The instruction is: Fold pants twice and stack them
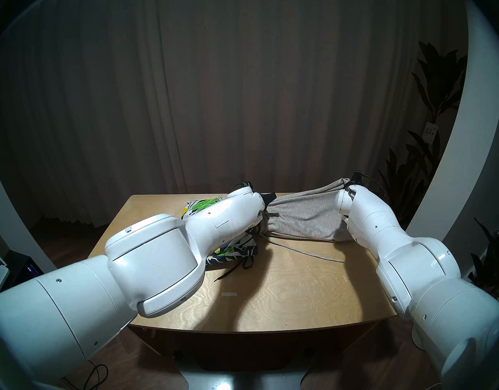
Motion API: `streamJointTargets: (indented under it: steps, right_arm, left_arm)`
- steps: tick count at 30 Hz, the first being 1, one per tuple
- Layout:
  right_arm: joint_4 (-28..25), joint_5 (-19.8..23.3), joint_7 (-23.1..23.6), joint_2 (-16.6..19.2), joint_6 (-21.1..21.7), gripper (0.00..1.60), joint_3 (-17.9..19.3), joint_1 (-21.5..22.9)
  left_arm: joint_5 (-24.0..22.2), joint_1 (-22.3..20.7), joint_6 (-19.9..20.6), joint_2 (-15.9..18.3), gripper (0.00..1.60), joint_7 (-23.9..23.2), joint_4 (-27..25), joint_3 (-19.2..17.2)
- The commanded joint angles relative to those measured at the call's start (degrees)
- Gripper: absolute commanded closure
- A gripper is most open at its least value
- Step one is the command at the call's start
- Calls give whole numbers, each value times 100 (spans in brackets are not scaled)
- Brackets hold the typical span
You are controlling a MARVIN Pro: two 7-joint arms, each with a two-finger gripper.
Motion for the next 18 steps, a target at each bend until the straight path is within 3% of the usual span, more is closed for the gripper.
streamJointTargets:
  steps: [1,10,18]
  right_arm:
    - [-158,-8,68,108,-27,0,49,126]
    - [-382,52,67,262,-77,0,117,168]
    - [-282,-166,-688,449,-161,0,-106,347]
  left_arm:
    - [3,-123,-64,-4,160,16,-10,-6]
    - [-5,-136,-58,-36,160,42,-33,4]
    - [-2,-139,-47,-74,160,62,-61,12]
